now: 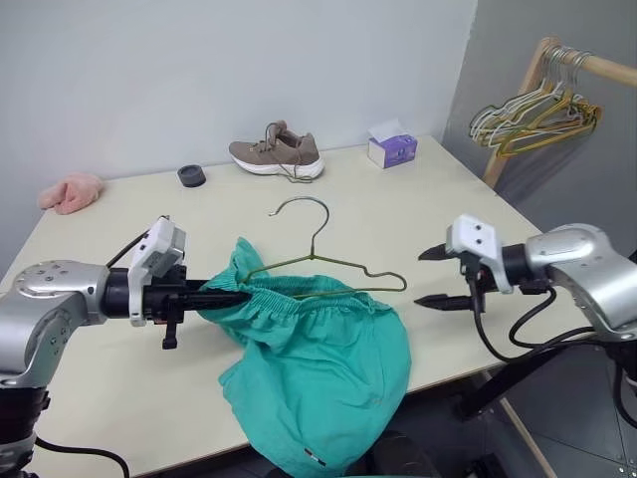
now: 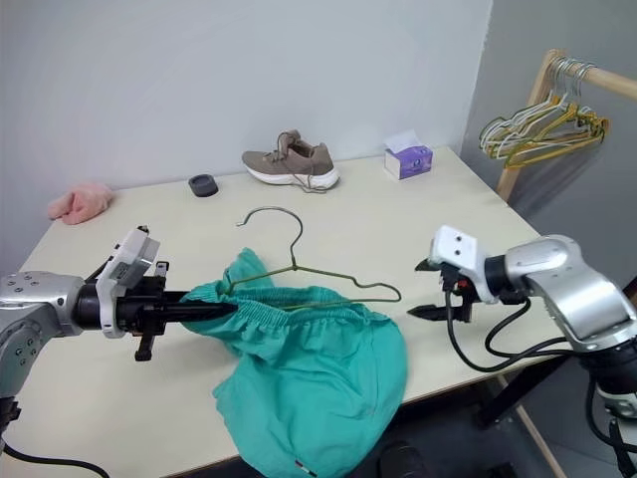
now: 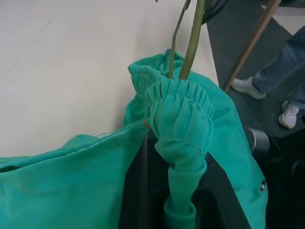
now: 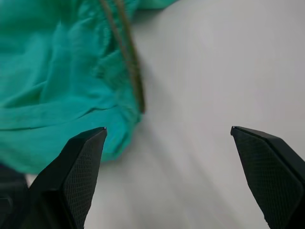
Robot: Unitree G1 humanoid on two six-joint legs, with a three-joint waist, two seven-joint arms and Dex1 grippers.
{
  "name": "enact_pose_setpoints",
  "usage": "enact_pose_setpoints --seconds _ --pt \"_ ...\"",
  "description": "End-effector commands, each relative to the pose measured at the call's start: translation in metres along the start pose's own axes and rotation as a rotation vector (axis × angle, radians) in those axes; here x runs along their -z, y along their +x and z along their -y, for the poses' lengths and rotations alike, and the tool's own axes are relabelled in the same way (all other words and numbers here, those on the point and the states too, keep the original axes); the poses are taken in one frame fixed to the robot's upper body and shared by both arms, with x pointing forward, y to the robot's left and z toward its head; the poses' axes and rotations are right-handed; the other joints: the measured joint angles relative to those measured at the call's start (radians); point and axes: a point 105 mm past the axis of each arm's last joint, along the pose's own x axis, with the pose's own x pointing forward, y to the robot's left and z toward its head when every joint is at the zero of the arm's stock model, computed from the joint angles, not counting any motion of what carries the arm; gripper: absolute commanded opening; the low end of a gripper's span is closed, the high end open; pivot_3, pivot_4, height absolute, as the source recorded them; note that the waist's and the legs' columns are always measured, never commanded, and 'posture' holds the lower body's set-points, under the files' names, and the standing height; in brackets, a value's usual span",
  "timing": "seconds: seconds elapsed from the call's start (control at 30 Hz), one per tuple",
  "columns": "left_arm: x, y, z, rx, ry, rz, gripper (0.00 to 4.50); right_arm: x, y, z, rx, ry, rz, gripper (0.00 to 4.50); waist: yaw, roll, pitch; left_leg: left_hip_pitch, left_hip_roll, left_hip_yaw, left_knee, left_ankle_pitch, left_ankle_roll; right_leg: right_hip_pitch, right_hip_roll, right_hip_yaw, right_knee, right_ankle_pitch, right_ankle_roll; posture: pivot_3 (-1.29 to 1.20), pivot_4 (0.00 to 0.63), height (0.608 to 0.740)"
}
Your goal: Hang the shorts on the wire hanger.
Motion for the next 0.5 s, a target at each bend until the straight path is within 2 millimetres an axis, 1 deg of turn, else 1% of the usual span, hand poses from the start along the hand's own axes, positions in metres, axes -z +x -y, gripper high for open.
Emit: enact_pose_setpoints --seconds 0.03,0.07,0.17,0.23,0.37,0.5 --pt "-0.011 0.001 0.001 0.005 0.071 -0.009 0.0 -0.012 0.01 -0.001 -0.033 -0.066 -0.025 4.45 0.001 0.0 0.0 0.0 0.0 0.0 0.0 0.0 0.0 0.0 0.0 0.0 0.0 0.0 0.0 -0.32 0.0 0.74" --pt "-0.011 0.002 0.001 0.007 0.075 -0.012 0.0 -0.013 0.013 -0.001 -0.04 -0.069 -0.031 4.45 0.002 0.0 0.0 0.0 0.0 0.0 0.0 0.0 0.0 0.0 0.0 0.0 0.0 0.0 0.0 -0.32 0.0 0.74" --pt "-0.012 0.003 0.001 0.008 0.086 -0.017 0.0 -0.013 0.023 0.001 -0.048 -0.067 -0.055 3.84 0.002 0.0 0.0 0.0 0.0 0.0 0.001 0.0 0.0 -0.002 0.0 0.0 0.0 0.0 0.0 -0.32 0.0 0.74" --pt "-0.011 0.004 0.001 0.009 0.095 -0.023 0.0 -0.012 0.026 0.002 -0.05 -0.065 -0.067 3.16 0.002 0.0 0.0 0.0 0.0 0.0 0.001 0.0 0.0 -0.002 0.0 0.0 0.0 0.0 0.0 -0.32 0.0 0.74" --pt "-0.011 0.006 0.0 0.004 0.112 -0.027 0.0 -0.014 0.031 0.0 -0.069 -0.053 -0.077 1.64 0.002 0.0 0.0 0.0 0.0 -0.001 0.001 0.0 0.0 -0.002 0.0 0.0 0.0 0.0 0.0 -0.32 0.0 0.74" --pt "-0.01 0.008 0.0 0.006 0.123 -0.032 0.0 -0.016 0.035 -0.003 -0.083 -0.041 -0.073 0.25 0.002 0.0 0.0 0.0 0.0 -0.001 0.001 0.0 0.0 -0.002 0.0 0.0 0.0 0.0 -0.001 -0.32 0.0 0.74"
